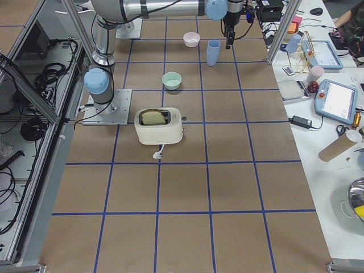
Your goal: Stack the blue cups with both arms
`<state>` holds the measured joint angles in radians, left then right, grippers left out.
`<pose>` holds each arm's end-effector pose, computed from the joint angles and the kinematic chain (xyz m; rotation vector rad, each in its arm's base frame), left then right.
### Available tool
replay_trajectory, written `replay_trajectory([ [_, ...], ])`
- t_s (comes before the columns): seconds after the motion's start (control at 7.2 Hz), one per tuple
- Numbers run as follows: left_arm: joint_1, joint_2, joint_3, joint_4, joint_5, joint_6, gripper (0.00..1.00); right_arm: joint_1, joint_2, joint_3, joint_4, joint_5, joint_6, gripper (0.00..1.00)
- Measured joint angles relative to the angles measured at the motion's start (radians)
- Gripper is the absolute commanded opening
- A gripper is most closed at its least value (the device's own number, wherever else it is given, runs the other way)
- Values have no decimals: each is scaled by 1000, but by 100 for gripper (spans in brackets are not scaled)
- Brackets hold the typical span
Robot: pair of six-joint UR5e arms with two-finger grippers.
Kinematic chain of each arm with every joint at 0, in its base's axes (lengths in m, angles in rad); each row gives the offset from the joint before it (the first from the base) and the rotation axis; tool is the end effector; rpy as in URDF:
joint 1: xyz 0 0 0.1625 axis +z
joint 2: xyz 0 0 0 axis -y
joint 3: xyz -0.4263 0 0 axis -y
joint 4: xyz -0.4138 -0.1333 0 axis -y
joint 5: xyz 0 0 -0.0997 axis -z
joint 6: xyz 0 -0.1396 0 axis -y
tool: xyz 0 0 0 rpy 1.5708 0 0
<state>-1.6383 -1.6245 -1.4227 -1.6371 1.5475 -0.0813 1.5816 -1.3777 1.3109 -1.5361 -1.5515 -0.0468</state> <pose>-0.1726 -0.5280 0.4905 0.0210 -3.1159 0.0410 0.1425 -0.5973 0.4722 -0.0904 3.1212 -0.0507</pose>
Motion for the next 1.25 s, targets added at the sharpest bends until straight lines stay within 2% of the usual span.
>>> replay_trajectory([
  [0.28, 0, 0, 0, 0, 0, 0, 100, -6, -149, 200, -99, -1, -25, 100],
  [0.42, 0, 0, 0, -1, 0, 1, 100, -9, -171, 239, -122, -3, -30, 100],
  [0.69, 0, 0, 0, -1, 2, 1, 100, -11, -181, 238, -129, -27, -34, 100],
  [1.25, 0, -2, 0, -1, 0, -1, 100, -17, -147, 130, -59, -24, 39, 100],
])
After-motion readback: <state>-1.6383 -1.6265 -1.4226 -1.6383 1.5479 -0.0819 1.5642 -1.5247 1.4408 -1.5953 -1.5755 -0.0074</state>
